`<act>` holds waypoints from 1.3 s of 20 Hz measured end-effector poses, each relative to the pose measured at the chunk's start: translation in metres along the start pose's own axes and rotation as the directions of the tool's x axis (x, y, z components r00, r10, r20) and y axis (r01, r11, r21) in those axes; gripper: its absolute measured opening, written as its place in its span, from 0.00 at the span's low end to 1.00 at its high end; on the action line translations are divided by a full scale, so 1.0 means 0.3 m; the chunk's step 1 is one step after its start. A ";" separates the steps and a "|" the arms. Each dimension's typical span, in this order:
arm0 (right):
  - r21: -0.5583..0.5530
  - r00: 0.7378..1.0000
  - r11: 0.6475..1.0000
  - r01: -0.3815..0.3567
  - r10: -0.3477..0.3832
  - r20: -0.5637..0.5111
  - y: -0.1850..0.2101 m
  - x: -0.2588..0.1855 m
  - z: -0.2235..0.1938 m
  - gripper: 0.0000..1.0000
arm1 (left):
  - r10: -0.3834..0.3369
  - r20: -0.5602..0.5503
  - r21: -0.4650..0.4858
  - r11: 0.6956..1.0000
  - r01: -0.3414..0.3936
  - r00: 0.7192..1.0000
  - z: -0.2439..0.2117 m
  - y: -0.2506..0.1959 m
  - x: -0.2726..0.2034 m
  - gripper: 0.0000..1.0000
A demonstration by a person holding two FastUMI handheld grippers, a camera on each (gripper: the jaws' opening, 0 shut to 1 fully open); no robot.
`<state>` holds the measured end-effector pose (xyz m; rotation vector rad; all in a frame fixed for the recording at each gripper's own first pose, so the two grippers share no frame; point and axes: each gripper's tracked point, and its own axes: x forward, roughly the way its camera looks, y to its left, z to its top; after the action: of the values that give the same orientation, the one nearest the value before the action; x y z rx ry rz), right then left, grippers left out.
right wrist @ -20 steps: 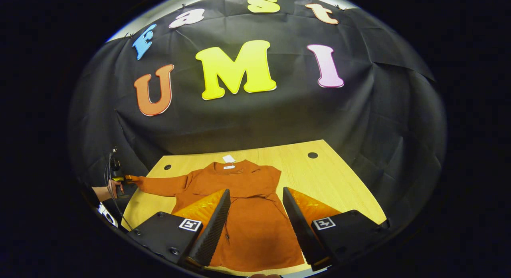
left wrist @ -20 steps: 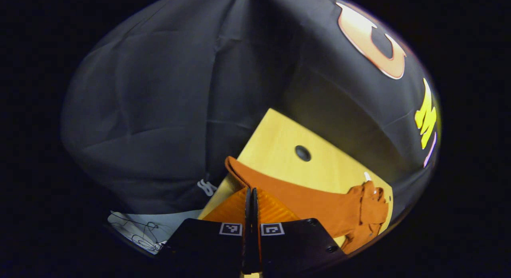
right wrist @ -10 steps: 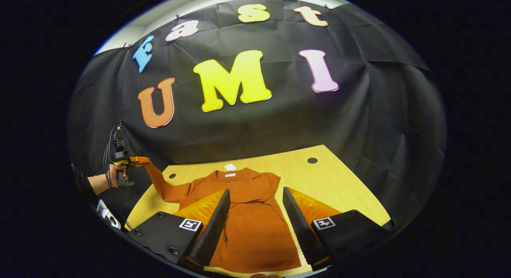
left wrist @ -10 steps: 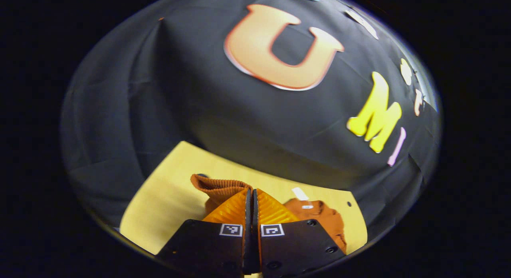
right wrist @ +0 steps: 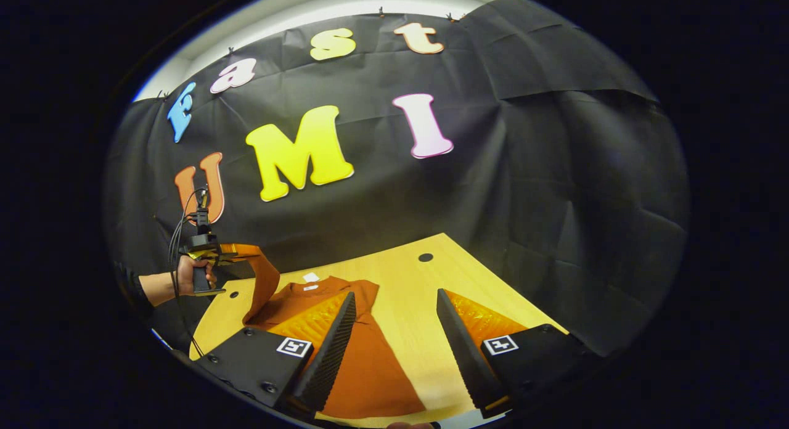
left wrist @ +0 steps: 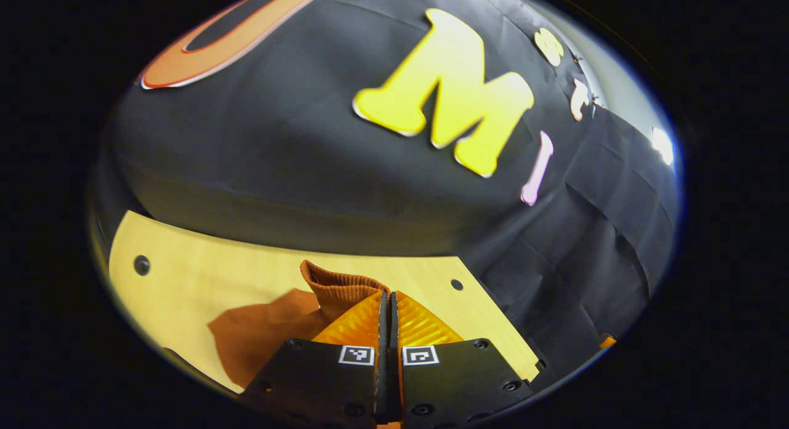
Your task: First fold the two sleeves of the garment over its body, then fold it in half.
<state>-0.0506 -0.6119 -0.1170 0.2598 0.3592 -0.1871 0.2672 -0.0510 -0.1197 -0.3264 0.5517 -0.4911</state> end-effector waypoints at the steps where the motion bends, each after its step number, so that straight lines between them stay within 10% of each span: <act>1: 0.007 1.000 1.000 0.027 -0.027 0.000 -0.041 -0.018 -0.016 0.86 | -0.018 -0.028 0.012 1.000 0.018 0.999 -0.046 -0.032 0.050 0.03; 9: 0.027 0.983 0.982 0.186 -0.185 -0.019 -0.253 -0.128 -0.046 0.86 | -0.026 -0.221 0.033 0.999 0.035 0.975 -0.382 -0.140 0.383 0.03; 18: -0.031 0.986 0.987 0.161 -0.162 -0.043 -0.215 -0.138 -0.041 0.86 | 0.018 -0.289 -0.033 0.999 -0.029 0.957 -0.575 -0.166 0.515 0.00; 24: -0.079 0.999 0.996 0.032 -0.036 -0.041 -0.030 -0.033 -0.033 0.85 | 0.064 -0.202 0.033 0.998 -0.059 0.977 -0.479 -0.188 0.319 0.98; 26: -0.093 0.999 0.995 -0.020 0.016 -0.039 0.045 0.016 -0.027 0.86 | 0.087 -0.135 0.068 0.995 -0.079 0.987 -0.416 -0.192 0.184 0.98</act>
<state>-0.0457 -0.5975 -0.1232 0.1744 0.4019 -0.1472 0.2166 -0.1483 -0.2191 -0.2096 0.6797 -0.4512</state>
